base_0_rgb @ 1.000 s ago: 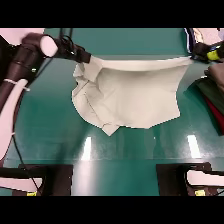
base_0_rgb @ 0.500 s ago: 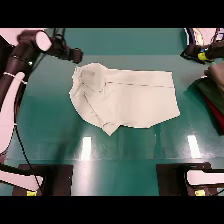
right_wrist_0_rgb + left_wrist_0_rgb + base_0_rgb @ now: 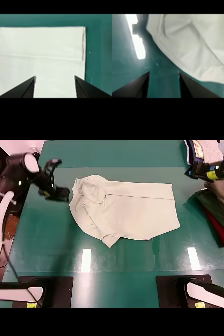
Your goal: Fold the shirts.
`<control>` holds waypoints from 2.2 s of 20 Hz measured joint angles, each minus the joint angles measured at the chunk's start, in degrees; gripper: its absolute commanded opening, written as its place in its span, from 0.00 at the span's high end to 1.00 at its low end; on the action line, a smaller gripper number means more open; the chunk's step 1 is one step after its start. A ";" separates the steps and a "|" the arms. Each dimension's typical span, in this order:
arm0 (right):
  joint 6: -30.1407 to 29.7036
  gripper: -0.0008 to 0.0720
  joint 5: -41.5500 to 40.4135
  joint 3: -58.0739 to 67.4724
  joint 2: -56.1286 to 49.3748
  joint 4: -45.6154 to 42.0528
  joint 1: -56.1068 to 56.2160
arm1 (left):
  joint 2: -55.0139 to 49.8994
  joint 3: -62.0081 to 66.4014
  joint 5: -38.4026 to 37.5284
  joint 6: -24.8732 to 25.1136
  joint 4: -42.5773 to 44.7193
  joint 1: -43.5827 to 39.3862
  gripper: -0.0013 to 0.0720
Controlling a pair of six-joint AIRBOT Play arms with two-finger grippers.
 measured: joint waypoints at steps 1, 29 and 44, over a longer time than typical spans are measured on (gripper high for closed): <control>-0.02 0.23 -0.02 -1.95 1.55 0.00 0.02 | 2.89 -5.38 1.49 -0.70 -1.36 0.07 0.37; -0.13 0.23 -2.25 -11.58 9.07 3.04 0.33 | 12.98 -40.59 34.49 -6.82 -23.63 -7.34 0.41; -1.18 0.23 14.60 -22.80 9.09 2.64 -6.62 | 21.14 -28.17 20.90 -1.81 -7.82 -7.52 0.94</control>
